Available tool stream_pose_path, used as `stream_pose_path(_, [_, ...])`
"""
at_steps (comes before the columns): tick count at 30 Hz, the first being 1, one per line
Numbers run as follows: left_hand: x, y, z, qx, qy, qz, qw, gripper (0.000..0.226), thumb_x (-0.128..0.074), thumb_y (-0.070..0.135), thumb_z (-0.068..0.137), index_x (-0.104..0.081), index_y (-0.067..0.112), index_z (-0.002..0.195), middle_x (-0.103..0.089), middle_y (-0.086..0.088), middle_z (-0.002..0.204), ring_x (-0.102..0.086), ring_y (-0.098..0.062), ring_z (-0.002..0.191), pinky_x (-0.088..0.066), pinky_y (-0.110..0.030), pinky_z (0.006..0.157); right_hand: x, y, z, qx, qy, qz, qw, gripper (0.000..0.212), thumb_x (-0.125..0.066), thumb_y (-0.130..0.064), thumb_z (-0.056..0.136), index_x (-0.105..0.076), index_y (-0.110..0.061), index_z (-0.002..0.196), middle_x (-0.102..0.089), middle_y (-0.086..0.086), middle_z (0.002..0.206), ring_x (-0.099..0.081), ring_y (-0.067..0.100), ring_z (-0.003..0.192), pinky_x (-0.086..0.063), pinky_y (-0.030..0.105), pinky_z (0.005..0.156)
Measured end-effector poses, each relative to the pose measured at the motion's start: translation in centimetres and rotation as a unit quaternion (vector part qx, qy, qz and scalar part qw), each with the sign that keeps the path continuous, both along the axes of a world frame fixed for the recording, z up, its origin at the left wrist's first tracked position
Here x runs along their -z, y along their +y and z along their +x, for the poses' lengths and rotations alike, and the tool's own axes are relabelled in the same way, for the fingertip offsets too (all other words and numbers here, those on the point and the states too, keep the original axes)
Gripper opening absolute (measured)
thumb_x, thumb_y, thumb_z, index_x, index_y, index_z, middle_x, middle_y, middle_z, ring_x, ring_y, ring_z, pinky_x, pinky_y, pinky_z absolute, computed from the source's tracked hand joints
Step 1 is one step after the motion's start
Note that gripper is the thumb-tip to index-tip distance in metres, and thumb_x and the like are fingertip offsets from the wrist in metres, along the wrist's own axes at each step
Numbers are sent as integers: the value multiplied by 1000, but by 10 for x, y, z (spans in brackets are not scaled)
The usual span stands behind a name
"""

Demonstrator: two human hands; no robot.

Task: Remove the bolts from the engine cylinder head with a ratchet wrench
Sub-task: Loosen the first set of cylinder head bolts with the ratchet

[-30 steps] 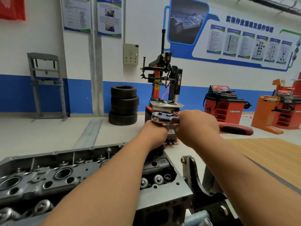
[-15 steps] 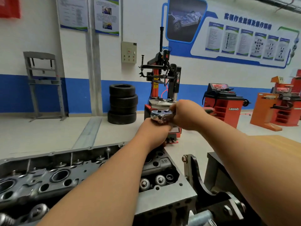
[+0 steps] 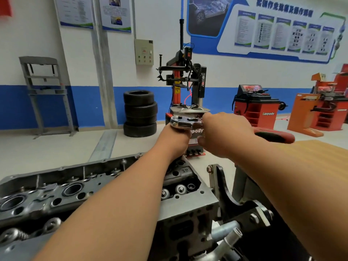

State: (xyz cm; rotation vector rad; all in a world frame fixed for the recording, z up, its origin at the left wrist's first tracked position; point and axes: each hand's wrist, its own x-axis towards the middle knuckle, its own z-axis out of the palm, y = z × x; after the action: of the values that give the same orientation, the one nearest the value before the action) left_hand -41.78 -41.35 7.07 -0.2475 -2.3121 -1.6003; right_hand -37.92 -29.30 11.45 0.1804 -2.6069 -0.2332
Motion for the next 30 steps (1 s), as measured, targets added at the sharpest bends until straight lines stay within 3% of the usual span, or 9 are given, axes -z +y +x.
stream_pose_path(2, [0, 1, -1, -18, -6, 10, 1000, 29, -49, 11, 95, -55, 1, 122, -65, -18, 105, -57, -14, 72, -42, -14, 59, 14, -11, 36, -21, 14, 37, 999, 30, -52, -30, 88, -38, -16, 110, -41, 0, 76, -36, 22, 59, -18, 28, 45])
stream_pose_path(4, [-5, -3, 3, -9, 13, -81, 997, 27, -40, 10, 99, -52, 6, 122, -58, -13, 127, -55, -21, 99, -35, -19, 75, 22, -23, 49, -51, 24, 84, 995, 40, -49, -26, 90, -35, -8, 123, -34, 6, 84, -26, 19, 56, -16, 28, 44])
stream_pose_path(9, [-5, -4, 0, -11, 5, -94, 995, 24, -48, 11, 93, -55, 19, 71, -63, -6, 76, -53, -17, 68, -38, -22, 58, -14, 13, -16, -71, -90, -32, 993, 16, -52, -25, 90, -56, -16, 102, -55, -1, 80, -52, 18, 70, -46, 33, 57])
stream_pose_path(11, [-2, -4, -5, 29, -24, -63, 997, 16, -53, 14, 88, -63, 16, 76, -62, -6, 71, -57, -20, 72, -45, -31, 63, -14, 20, -53, -108, -105, -104, 983, 20, -60, -26, 89, -62, -20, 107, -64, 0, 94, -57, 18, 82, -50, 34, 71])
stream_pose_path(13, [-5, -9, -3, 49, -37, -37, 997, 13, -59, 16, 83, -69, 8, 84, -65, -12, 77, -55, -21, 73, -49, -38, 70, -9, 5, -85, -148, -106, -111, 977, 22, -63, -25, 88, -61, -21, 109, -64, 1, 104, -55, 15, 83, -46, 29, 68])
stream_pose_path(19, [-6, -20, -9, 90, -65, -108, 988, 16, -54, 24, 87, -66, 19, 78, -72, 3, 75, -62, -14, 80, -45, -32, 71, -6, -30, -118, -208, -118, -147, 960, 33, -63, -18, 86, -59, -23, 119, -60, 2, 113, -54, 21, 102, -46, 40, 89])
stream_pose_path(23, [-7, -14, -7, 77, -44, -84, 993, 26, -54, 28, 92, -58, 23, 67, -55, 2, 60, -62, -29, 79, -52, -50, 88, -5, -10, -104, -135, -77, -101, 983, 4, -56, -25, 89, -55, -21, 88, -49, -7, 80, -43, 20, 92, -33, 32, 69])
stream_pose_path(25, [-6, -13, -5, 82, -34, -81, 993, 26, -54, 30, 93, -58, 25, 68, -54, 2, 61, -58, -28, 76, -51, -51, 89, -7, 2, -82, -71, -65, -62, 993, 15, -54, -33, 89, -49, -23, 79, -51, -4, 77, -44, 21, 86, -31, 32, 67])
stream_pose_path(30, [-1, -7, -4, 25, 3, -56, 998, 17, -57, 21, 93, -66, 7, 99, -67, -18, 100, -65, -36, 87, -52, -38, 80, 14, 18, 23, 10, 38, 7, 999, 27, -49, -38, 92, -37, -20, 106, -49, -2, 80, -41, 19, 69, -32, 33, 57])
